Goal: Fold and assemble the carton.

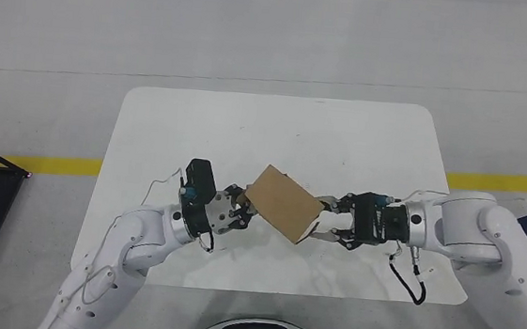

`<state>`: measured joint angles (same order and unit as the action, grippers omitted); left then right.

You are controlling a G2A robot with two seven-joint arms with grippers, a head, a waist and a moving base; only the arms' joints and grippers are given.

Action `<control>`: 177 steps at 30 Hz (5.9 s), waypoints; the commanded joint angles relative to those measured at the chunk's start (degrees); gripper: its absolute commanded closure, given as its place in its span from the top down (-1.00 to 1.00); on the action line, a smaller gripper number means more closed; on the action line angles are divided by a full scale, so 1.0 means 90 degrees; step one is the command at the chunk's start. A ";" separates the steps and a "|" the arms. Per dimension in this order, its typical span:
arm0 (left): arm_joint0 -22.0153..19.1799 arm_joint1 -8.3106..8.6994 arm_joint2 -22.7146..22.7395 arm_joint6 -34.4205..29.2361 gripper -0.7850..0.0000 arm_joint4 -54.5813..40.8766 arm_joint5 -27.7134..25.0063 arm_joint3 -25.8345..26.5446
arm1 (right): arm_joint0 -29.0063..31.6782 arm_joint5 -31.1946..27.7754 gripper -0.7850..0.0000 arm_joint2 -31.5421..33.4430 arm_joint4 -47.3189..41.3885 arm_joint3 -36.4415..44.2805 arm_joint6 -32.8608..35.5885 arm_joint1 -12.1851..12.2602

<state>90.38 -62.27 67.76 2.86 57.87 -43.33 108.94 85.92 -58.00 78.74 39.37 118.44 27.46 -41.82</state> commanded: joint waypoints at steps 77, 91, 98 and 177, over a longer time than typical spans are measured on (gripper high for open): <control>-0.0066 -0.0020 -0.0068 0.0203 -1.00 -0.0391 0.0043 -0.0199 | -0.0692 0.0228 0.00 -0.0943 -0.0200 -0.0482 -0.1110 0.0200; -0.0089 -0.0020 0.0014 0.0274 -1.00 -0.0442 0.0102 -0.0228 | -0.0776 0.1263 0.33 -0.1206 -0.0360 -0.0640 -0.1494 0.0015; -0.0116 -0.0031 0.0029 0.0347 -1.00 -0.0412 0.0234 -0.0234 | -0.0715 0.1649 0.70 -0.1376 -0.0263 -0.0589 -0.1566 -0.0075; 0.0271 -0.0116 0.0346 0.0456 -1.00 -0.0263 0.1508 -0.0137 | 0.0187 0.3151 1.00 -0.0764 -0.0209 -0.0579 -0.2147 -0.0664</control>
<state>92.79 -63.31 70.74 6.93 55.69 -30.04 107.81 86.68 -29.05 70.62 38.45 113.60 8.78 -47.91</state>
